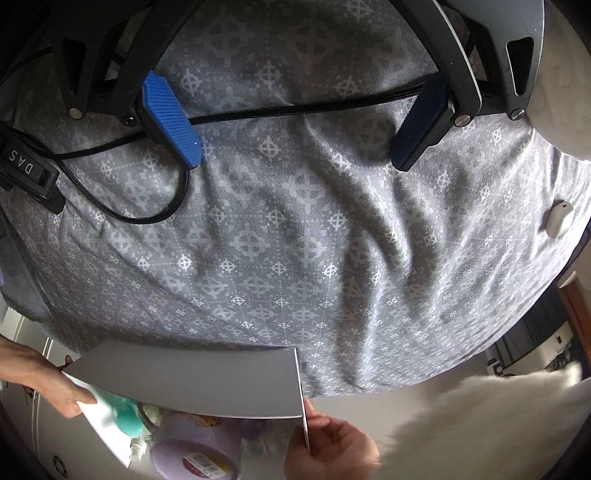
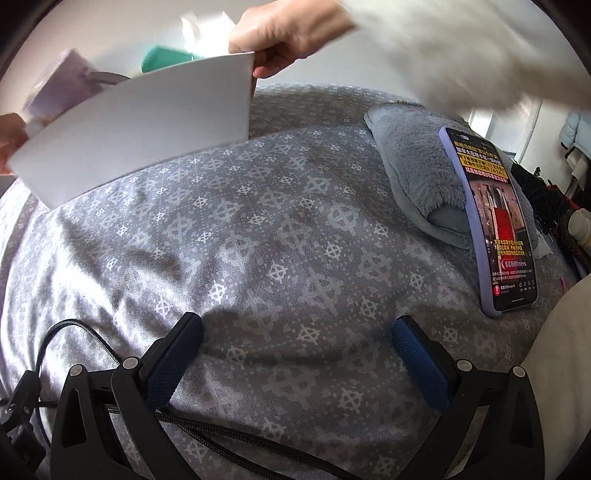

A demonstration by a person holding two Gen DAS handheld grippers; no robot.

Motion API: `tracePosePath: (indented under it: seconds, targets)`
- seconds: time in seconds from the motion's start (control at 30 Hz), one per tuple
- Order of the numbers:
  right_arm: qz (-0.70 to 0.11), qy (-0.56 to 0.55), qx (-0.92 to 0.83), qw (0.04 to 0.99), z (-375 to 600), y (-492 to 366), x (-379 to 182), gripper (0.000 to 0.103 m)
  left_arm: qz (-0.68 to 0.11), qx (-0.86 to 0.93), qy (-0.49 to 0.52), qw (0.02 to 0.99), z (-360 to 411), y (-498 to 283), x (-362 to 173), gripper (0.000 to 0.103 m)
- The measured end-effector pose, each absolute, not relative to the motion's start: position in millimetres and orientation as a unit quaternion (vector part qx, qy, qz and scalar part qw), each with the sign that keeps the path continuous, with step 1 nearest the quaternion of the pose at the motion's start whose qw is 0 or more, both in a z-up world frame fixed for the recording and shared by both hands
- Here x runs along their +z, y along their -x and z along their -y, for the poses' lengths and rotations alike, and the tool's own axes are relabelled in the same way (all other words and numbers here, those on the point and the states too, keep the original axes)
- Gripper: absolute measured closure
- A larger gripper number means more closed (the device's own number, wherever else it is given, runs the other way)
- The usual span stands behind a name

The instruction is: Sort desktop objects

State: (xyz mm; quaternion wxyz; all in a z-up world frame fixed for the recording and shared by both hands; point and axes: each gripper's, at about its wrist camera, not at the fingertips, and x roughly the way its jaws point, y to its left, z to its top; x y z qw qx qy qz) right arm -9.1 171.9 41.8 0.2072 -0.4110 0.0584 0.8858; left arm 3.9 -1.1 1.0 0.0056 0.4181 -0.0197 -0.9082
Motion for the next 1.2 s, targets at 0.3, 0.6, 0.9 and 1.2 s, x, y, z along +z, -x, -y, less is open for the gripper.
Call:
tracePosePath:
  seconds: [0.3,0.6,0.9,1.2]
  targets:
    - [-0.059,0.41,0.886,0.207,-176,-4,46,0.0,0.019,-0.908,-0.418,0.005,0,1,-1,0.0]
    - [-0.059,0.41,0.886,0.207,-176,-4,45,0.0,0.02,-0.908,-0.418,0.005,0,1,-1,0.0]
    - [-0.06,0.411,0.886,0.207,-177,-2,42,0.0,0.036,-0.908,-0.417,0.009,-4,2,-2,0.0]
    - [-0.051,0.418,0.883,0.207,-180,4,39,0.0,0.028,-0.909,-0.417,0.006,10,23,-4,0.0]
